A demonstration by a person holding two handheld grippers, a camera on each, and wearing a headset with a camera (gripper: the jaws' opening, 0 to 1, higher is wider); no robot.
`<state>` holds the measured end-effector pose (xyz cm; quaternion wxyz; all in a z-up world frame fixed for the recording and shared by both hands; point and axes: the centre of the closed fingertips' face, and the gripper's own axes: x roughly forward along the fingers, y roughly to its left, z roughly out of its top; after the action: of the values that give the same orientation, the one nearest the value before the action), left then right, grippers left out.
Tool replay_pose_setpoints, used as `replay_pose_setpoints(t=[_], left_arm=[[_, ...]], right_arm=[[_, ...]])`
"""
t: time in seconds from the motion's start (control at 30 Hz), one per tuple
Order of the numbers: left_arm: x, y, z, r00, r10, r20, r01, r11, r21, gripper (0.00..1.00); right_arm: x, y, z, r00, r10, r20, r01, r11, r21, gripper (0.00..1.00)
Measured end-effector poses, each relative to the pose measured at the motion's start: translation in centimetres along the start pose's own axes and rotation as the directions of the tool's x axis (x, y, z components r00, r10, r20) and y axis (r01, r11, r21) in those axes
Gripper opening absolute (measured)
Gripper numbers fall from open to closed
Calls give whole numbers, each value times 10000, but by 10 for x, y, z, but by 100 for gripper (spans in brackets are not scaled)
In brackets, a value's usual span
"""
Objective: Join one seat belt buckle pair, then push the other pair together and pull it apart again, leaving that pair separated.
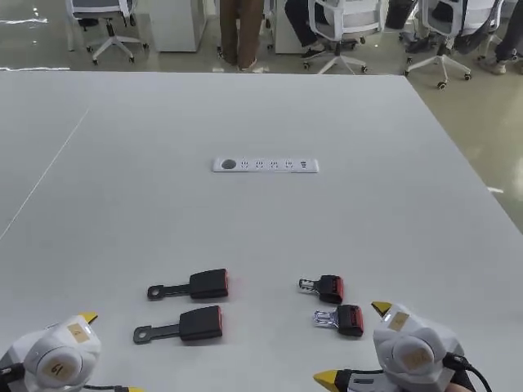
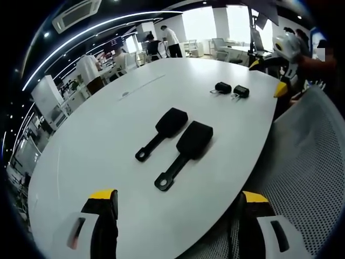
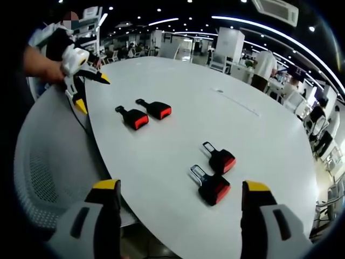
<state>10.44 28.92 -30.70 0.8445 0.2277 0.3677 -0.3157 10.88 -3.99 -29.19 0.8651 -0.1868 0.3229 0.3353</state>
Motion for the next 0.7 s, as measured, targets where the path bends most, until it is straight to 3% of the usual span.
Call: replay_pose_setpoints(t=[0.23,0.33,0.7], left_arm=[[1,2,-1,10000,-16,-73,16,10000,-25,93],[2,4,1,10000,-22,-73,22,10000,-25,93],[7,12,12,10000,-11,18,11,10000,70,92]], right_arm=[[1,0,-1,10000,44,-61,-44,10000,-58,91],[4,-1,-5,9994,56,-343,-76,9984,-560,90],[9,-5,-1,9992,210,-334,-224,9988,-425,86]])
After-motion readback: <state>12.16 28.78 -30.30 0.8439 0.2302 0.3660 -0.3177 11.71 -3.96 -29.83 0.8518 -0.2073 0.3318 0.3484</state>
